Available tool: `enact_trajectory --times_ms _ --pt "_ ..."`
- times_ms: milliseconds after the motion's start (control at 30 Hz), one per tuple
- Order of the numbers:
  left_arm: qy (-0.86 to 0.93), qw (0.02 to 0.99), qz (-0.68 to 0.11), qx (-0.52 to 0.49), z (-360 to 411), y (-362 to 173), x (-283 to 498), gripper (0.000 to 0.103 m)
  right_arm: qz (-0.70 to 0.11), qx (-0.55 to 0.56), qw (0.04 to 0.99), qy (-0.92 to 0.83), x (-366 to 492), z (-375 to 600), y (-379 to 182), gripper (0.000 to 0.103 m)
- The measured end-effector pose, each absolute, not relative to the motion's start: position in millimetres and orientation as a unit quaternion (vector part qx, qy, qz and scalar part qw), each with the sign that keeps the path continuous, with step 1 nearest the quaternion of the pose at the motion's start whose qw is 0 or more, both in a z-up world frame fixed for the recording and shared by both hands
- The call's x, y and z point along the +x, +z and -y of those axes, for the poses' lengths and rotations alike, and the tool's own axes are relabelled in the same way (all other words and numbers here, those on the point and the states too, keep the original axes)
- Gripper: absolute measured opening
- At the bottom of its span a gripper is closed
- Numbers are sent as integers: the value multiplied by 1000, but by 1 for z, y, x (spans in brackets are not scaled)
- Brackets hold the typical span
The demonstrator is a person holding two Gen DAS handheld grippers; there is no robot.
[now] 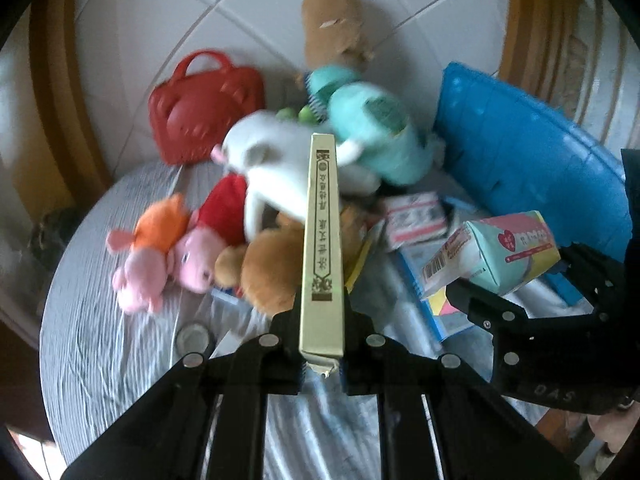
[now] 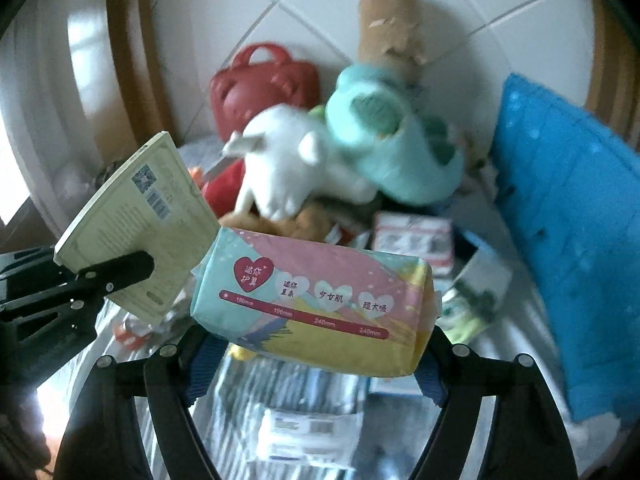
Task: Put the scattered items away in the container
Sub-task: 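Carry both held items over the blue crate and open both tools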
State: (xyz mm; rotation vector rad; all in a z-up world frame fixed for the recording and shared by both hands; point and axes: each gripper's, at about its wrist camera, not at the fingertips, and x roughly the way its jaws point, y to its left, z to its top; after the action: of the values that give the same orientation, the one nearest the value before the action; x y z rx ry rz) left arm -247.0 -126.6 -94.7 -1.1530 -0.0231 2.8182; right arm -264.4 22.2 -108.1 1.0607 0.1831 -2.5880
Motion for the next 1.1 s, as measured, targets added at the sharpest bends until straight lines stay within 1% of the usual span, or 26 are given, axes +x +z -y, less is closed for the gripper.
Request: enact_trajectory --times_ms 133,267,367,567,667,733,833,967,1033,1067,1100 --pt "932 65 -1 -355 98 -71 -255 12 -60 342 152 -925 -269 -52 -77 80" --pt "941 84 -15 -328 50 -46 -271 12 -43 298 126 -945 -276 -106 -35 80" --pt "947 102 -20 -303 1 -25 -288 12 -34 258 94 -961 -281 -172 4 80" --pt "953 159 -22 -256 -137 29 -328 12 -24 206 12 -978 -287 -316 58 80" --pt "949 189 -30 -252 -208 46 -342 12 -21 210 -28 -977 -296 -380 65 80" --pt "940 208 -32 -267 -254 48 -355 12 -15 219 -41 -975 -302 -408 60 80" --pt "930 220 -46 -289 -303 40 -372 12 -6 232 -59 -971 -309 -448 52 80" --pt "920 225 -54 -317 -342 25 -385 12 4 250 -68 -966 -320 -487 40 81" --pt "913 228 -60 -332 -356 18 -390 20 6 254 -70 -965 -321 -499 35 84" --pt "912 225 -62 -338 -361 14 -392 38 6 254 -73 -965 -319 -503 33 91" --pt "912 221 -64 -339 -362 12 -393 62 8 254 -74 -964 -319 -507 31 96"
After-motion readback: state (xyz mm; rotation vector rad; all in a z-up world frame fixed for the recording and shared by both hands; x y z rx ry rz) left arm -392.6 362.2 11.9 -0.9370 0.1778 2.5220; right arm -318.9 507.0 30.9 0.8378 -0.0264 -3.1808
